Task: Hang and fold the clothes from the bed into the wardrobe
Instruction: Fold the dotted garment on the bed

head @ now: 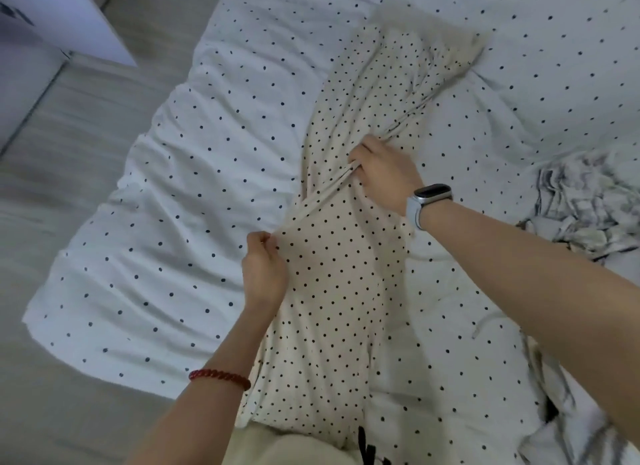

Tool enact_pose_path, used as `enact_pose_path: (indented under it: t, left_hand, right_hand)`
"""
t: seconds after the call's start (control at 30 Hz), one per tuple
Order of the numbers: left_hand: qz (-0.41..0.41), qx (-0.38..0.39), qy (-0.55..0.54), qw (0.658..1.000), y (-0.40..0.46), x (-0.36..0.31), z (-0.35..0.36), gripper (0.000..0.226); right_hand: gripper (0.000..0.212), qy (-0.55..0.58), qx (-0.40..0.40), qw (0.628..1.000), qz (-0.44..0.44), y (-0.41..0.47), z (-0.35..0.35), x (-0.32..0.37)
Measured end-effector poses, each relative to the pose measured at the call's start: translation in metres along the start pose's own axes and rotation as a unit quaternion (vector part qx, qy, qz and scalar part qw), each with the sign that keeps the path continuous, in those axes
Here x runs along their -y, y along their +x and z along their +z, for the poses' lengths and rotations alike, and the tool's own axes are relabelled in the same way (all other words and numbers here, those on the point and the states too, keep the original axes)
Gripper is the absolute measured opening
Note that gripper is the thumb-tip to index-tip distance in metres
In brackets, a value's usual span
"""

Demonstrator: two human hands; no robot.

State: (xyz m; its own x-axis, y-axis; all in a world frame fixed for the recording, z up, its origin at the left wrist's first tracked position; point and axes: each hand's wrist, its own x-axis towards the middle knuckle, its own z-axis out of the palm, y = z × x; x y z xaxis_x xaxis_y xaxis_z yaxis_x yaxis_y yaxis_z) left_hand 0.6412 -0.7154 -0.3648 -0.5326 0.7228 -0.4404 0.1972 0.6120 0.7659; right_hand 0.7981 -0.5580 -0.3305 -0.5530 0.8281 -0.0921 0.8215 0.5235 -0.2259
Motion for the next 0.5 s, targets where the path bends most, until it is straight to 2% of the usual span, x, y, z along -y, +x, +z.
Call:
enact_pose_path:
  t: [0.1, 0.2, 0.27, 0.37, 0.43, 0.5]
  left_hand:
    - [-0.033, 0.027, -0.006, 0.999, 0.007, -0.003, -0.006, 0.015]
    - [-0.021, 0.137, -0.025, 0.990, 0.021, -0.029, 0.001, 0.020]
    - [-0.003, 0.204, -0.015, 0.979, 0.031, -0.050, 0.012, 0.032]
    - [0.022, 0.240, -0.006, 0.971, 0.053, -0.088, 0.039, 0.049]
    - [0.044, 0.231, 0.012, 0.972, 0.067, -0.112, 0.054, 0.053]
    - [0.075, 0.234, 0.025, 0.969, 0.083, -0.132, 0.069, 0.059]
  right_hand:
    - [0.033, 0.059, 0.027, 0.997, -0.043, 0.015, 0.010, 0.016]
    - [0.046, 0.026, 0.047, 0.998, -0.023, 0.029, 0.002, -0.002]
    - [0.050, 0.021, 0.042, 0.999, 0.025, 0.033, -0.004, -0.025]
    - [0.043, 0.073, -0.044, 0.986, 0.140, 0.044, -0.023, -0.059]
    - [0.037, 0.167, -0.094, 0.950, 0.246, 0.058, -0.028, -0.078]
    - [0.031, 0.298, -0.107, 0.880, 0.353, 0.074, -0.028, -0.101]
